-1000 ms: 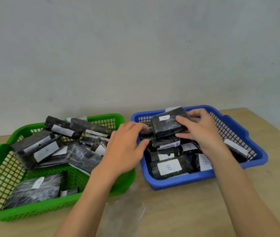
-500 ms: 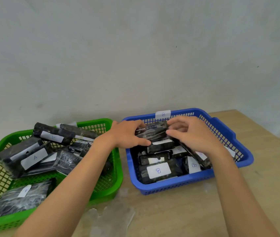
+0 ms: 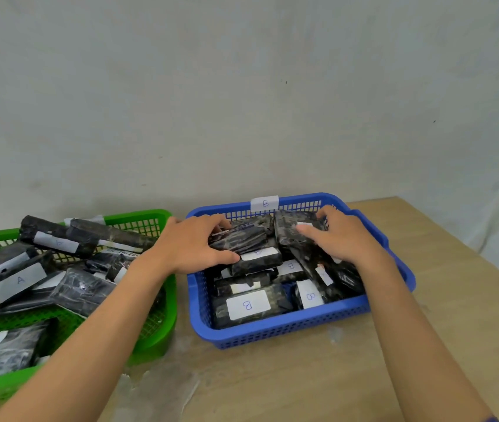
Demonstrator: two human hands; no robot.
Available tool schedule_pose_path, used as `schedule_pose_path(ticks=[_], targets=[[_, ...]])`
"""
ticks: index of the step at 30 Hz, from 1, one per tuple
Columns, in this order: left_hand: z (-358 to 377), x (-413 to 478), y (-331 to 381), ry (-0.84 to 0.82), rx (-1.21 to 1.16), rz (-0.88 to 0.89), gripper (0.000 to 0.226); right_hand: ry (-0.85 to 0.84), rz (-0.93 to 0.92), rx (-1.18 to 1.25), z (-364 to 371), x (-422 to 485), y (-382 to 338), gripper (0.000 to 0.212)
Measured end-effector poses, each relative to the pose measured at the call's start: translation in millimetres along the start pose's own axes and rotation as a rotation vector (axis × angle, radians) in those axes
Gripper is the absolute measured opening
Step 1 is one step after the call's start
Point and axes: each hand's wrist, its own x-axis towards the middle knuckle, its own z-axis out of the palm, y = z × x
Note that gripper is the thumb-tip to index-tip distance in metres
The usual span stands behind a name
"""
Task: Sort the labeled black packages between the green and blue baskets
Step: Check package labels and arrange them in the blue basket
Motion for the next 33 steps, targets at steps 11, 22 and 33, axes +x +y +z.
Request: schedule_pose_path(ticks=[11, 22, 33], targets=[[-3.3, -4.8, 6.1, 0.034, -0.036, -0.032, 0.065, 0.264, 0.027, 0.605, -13.4, 2.0, 13.0, 0.043], [-5.8, 20.4, 80.6, 0.213, -0.202, 0.213, 0.04, 0.53, 0.023, 0.724, -58.7, -0.9, 43.7, 0.029], [13.5, 95.6, 133.8, 0.055, -0.274, 0.171, 0.127, 0.445, -0.024, 0.643, -25.3, 8.9, 28.7, 0.015]])
